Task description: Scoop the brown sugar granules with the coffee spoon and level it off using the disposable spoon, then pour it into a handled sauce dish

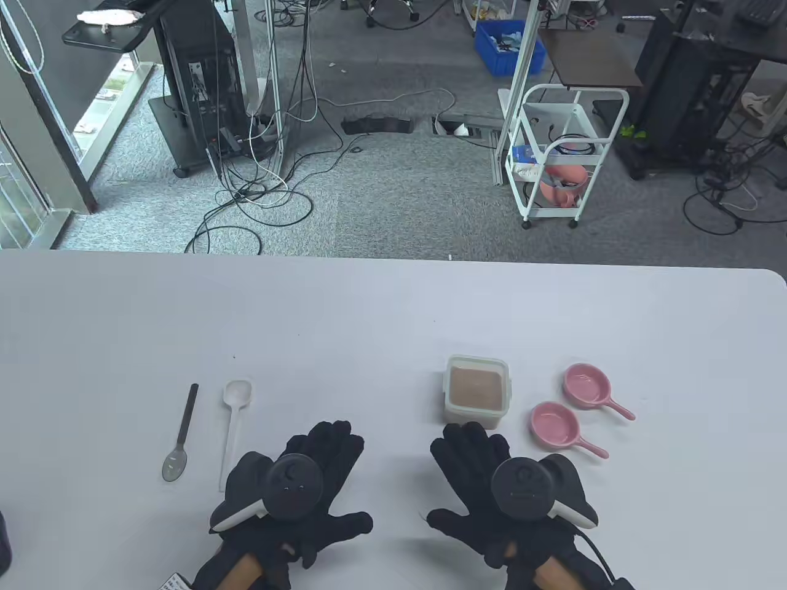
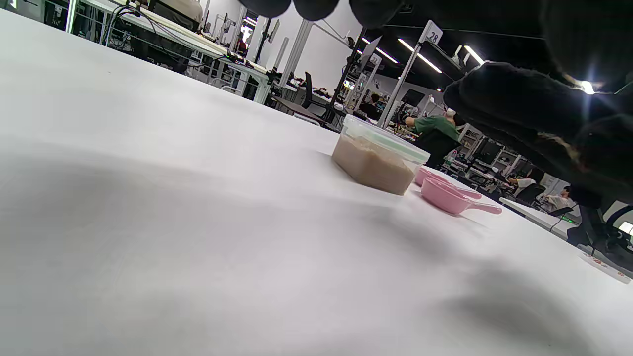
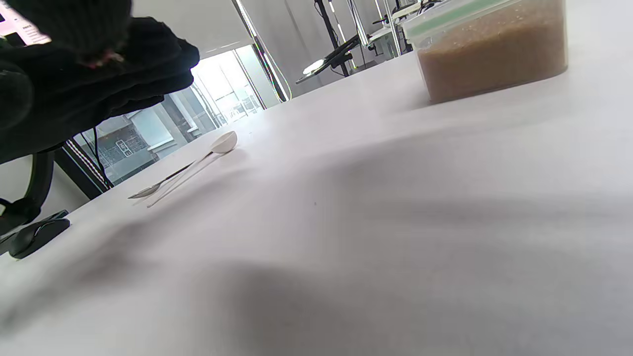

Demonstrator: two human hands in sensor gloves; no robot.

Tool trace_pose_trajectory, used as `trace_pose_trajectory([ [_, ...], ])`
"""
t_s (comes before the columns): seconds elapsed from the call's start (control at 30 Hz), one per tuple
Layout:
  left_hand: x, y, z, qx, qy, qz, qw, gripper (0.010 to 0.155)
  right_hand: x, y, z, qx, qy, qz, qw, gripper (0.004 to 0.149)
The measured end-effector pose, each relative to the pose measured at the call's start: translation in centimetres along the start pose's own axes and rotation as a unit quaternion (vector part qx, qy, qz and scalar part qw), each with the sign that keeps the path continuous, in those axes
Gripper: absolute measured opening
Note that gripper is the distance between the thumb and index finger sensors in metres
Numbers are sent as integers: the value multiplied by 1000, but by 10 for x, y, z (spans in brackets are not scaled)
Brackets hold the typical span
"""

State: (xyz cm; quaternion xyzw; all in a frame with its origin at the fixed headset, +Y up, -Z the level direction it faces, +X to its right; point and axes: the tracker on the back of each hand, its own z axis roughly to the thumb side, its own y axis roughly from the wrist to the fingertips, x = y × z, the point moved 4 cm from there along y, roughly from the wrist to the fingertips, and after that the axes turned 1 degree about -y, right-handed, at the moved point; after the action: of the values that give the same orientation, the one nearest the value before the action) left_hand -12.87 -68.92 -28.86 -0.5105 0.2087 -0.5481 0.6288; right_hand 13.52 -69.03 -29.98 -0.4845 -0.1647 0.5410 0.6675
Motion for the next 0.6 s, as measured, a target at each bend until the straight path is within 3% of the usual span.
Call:
trace_pose_trajectory([
  [0.6,0,0,2,4,-3,-1,1000,103,13,-3,-14,-18,3,-24,1000,93],
])
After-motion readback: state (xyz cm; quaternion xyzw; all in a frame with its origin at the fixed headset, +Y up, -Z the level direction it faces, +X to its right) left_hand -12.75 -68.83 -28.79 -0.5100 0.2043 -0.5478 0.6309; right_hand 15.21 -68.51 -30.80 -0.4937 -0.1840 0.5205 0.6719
